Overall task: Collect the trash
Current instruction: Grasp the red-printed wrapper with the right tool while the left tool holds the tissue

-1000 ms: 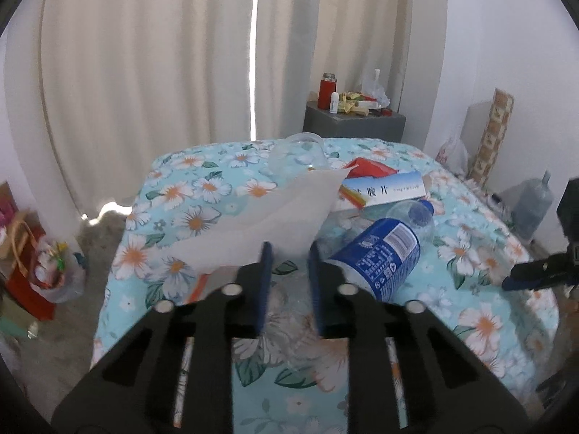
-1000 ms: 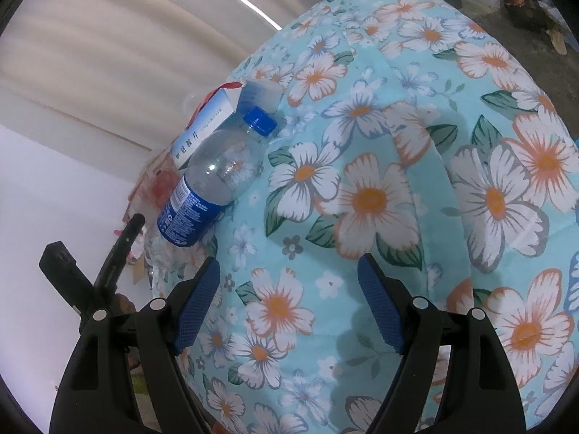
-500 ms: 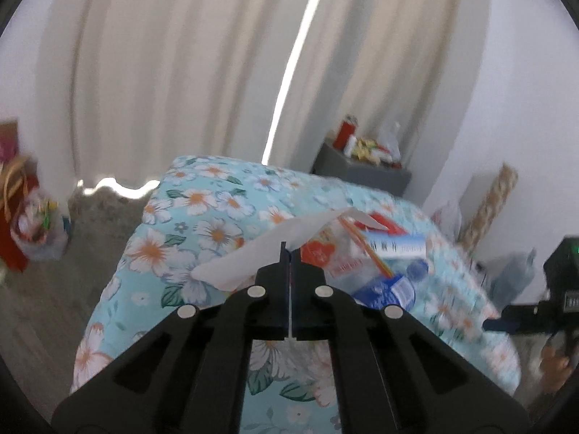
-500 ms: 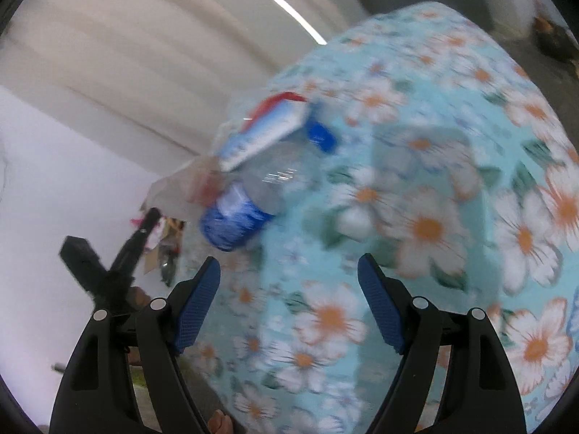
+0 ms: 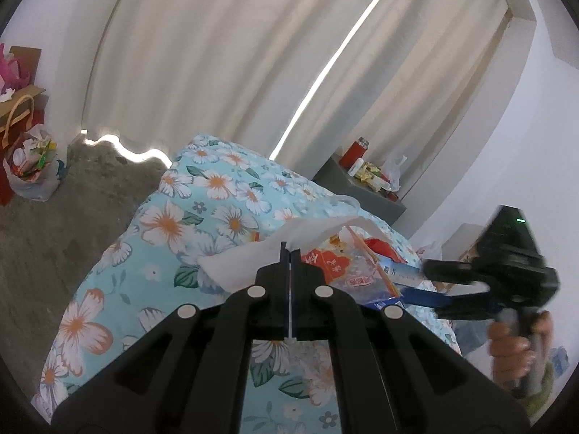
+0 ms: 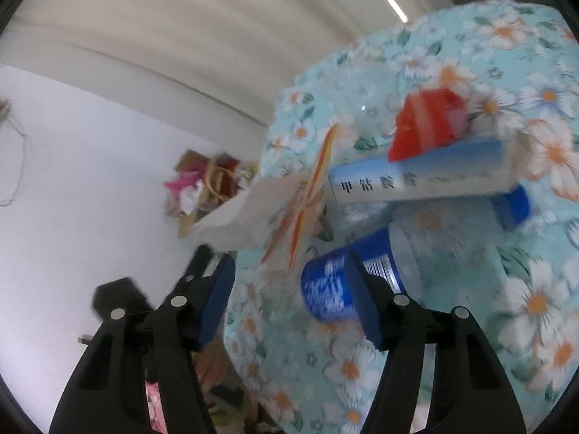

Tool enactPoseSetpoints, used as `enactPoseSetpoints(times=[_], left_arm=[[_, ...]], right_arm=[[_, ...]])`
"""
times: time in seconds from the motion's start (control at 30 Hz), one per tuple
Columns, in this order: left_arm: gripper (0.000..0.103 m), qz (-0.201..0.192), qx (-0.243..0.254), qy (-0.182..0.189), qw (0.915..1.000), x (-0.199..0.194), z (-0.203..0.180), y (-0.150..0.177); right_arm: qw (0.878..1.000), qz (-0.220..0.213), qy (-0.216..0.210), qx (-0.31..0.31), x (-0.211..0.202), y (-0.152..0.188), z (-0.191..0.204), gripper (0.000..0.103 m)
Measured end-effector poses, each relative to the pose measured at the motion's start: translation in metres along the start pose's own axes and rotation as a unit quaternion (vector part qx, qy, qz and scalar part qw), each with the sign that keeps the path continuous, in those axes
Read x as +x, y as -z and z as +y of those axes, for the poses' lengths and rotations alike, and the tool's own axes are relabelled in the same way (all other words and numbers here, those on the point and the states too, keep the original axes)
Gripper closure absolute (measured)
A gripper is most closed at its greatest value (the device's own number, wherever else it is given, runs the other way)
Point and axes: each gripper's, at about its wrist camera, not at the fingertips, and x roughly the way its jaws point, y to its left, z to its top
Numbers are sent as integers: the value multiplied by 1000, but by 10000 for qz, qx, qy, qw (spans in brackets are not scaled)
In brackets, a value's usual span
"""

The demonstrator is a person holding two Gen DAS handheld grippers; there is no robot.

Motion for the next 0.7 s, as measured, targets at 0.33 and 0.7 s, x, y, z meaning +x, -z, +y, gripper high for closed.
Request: enactPoseSetpoints(times=[0.33, 0.7], left_arm=[[103, 9, 3, 28, 10000, 0, -1, -1], [103, -257, 135, -16, 9996, -16, -11, -8]], right_arm=[[9997, 97, 166, 134, 34, -12, 1, 78], [9989, -313, -251, -223, 0, -1, 19, 98]])
